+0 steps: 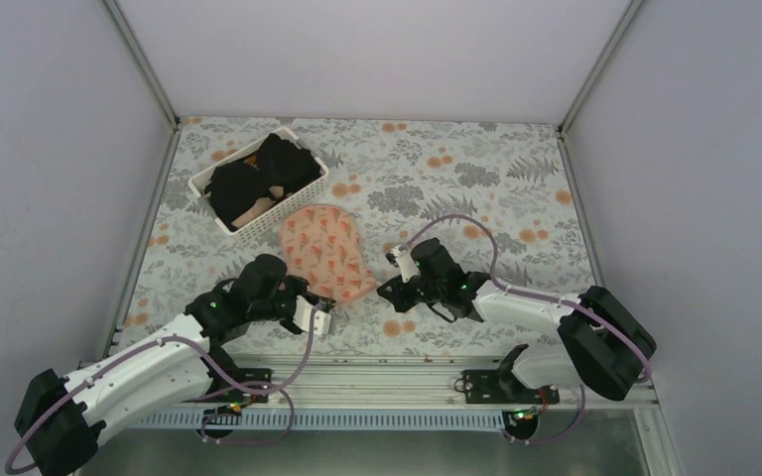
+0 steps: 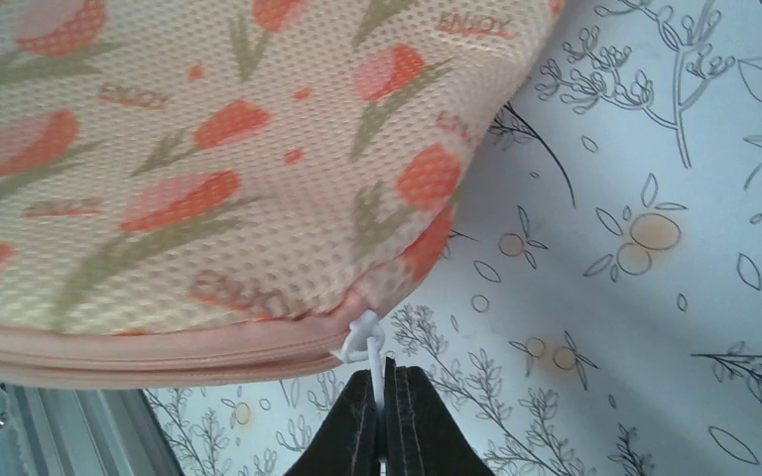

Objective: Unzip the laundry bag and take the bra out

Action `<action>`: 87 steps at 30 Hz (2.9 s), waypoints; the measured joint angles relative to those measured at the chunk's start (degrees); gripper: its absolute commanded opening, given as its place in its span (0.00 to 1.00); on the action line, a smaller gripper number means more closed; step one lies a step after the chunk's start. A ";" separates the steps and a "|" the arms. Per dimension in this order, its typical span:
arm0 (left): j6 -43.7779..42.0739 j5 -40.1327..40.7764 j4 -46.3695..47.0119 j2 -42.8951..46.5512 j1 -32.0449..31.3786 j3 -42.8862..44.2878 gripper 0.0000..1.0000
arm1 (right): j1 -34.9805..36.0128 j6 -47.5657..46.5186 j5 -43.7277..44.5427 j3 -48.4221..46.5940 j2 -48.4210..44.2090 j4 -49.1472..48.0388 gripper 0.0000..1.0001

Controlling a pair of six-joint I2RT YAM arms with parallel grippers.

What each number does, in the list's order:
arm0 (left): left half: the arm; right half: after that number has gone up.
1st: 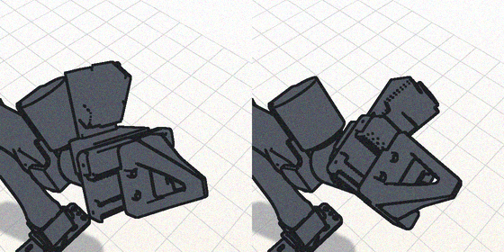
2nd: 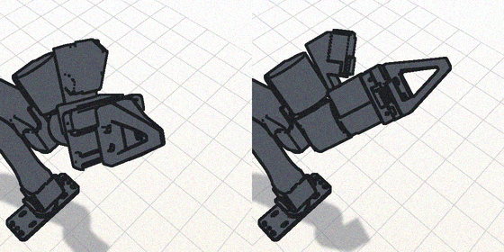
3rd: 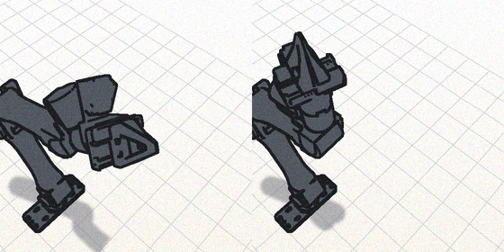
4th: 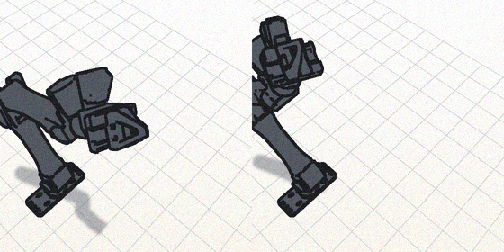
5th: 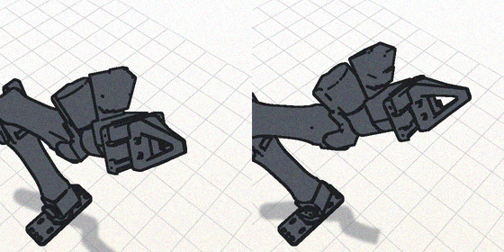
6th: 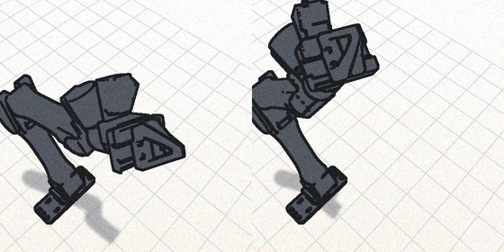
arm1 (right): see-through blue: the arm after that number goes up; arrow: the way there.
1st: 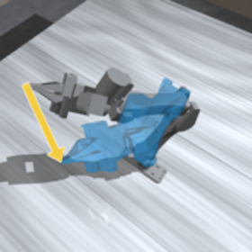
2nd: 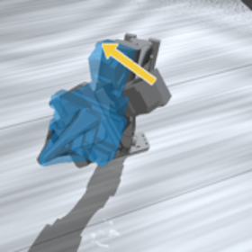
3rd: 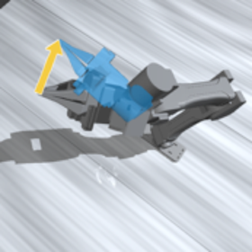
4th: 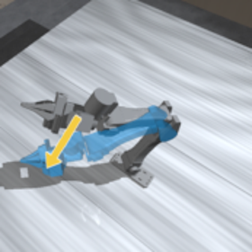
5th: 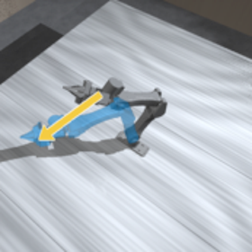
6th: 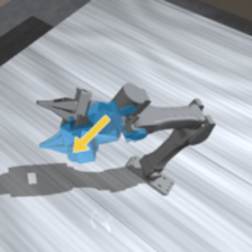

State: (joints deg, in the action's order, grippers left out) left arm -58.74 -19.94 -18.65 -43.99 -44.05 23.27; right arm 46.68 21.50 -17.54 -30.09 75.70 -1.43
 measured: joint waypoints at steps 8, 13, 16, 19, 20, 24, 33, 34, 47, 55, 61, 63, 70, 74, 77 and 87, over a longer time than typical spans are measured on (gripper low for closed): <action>-4.02 -1.70 -1.40 0.98 0.02 1.38 0.02 | -2.58 -0.50 -4.52 1.86 0.00 -1.84 0.04; -3.50 -1.75 -1.97 1.99 0.09 1.16 0.48 | -2.82 -0.42 -6.19 2.23 0.00 -2.51 0.04; -3.06 -2.14 -2.25 2.36 0.09 0.37 0.65 | -2.29 -0.02 -5.73 2.40 0.00 -2.82 0.04; -1.66 -3.76 -3.52 2.58 0.20 -0.15 0.66 | -0.70 1.11 -5.27 2.71 0.07 -3.28 0.04; -1.07 -4.59 -3.89 2.64 0.17 -0.15 0.66 | 0.26 1.53 -5.27 2.71 0.13 -3.67 0.04; 2.49 -7.58 -4.44 2.82 0.17 -0.17 0.66 | 4.11 3.74 -5.31 2.62 1.27 -6.60 0.04; 13.16 -6.40 -1.90 1.86 0.17 -2.21 0.69 | 10.73 7.98 -5.27 -2.58 6.12 -12.57 0.04; 13.88 -5.62 -1.44 1.36 0.17 -2.49 0.69 | 11.17 8.15 -5.25 -3.43 6.64 -13.05 0.04; 17.86 2.43 1.66 0.59 0.22 -3.58 0.66 | 12.17 8.55 -3.82 -5.68 10.08 -14.40 0.04; 19.61 6.43 4.44 0.33 0.22 -3.58 0.68 | 12.20 8.52 -3.72 -5.68 10.08 -14.36 0.04; 19.32 7.28 4.68 0.22 0.24 -3.63 0.17 | 12.20 7.93 -2.84 -5.68 10.03 -13.68 0.04; 18.40 7.34 4.55 0.22 0.22 -3.74 0.04 | 12.17 7.54 -2.32 -5.68 9.84 -13.11 0.04; 15.61 7.28 4.22 0.22 0.28 -3.78 0.02 | 11.26 6.36 -1.22 -5.20 8.87 -10.95 0.04; 14.01 6.21 4.28 0.22 0.28 -3.78 0.02 | 10.01 5.70 -2.60 -4.39 8.28 -11.06 0.04; 12.85 5.66 4.42 0.22 0.28 -3.78 0.02 | 9.01 5.44 -4.35 -3.72 8.26 -11.82 0.04; 9.81 -4.26 -2.01 1.05 0.61 -0.15 0.48 | 6.21 4.72 -4.00 -2.56 8.31 -7.74 0.05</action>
State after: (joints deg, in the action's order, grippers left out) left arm -48.93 -24.21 -20.67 -42.94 -43.44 23.11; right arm 52.88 26.22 -21.54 -32.64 84.01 -9.17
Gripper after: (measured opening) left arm 0.391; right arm 0.041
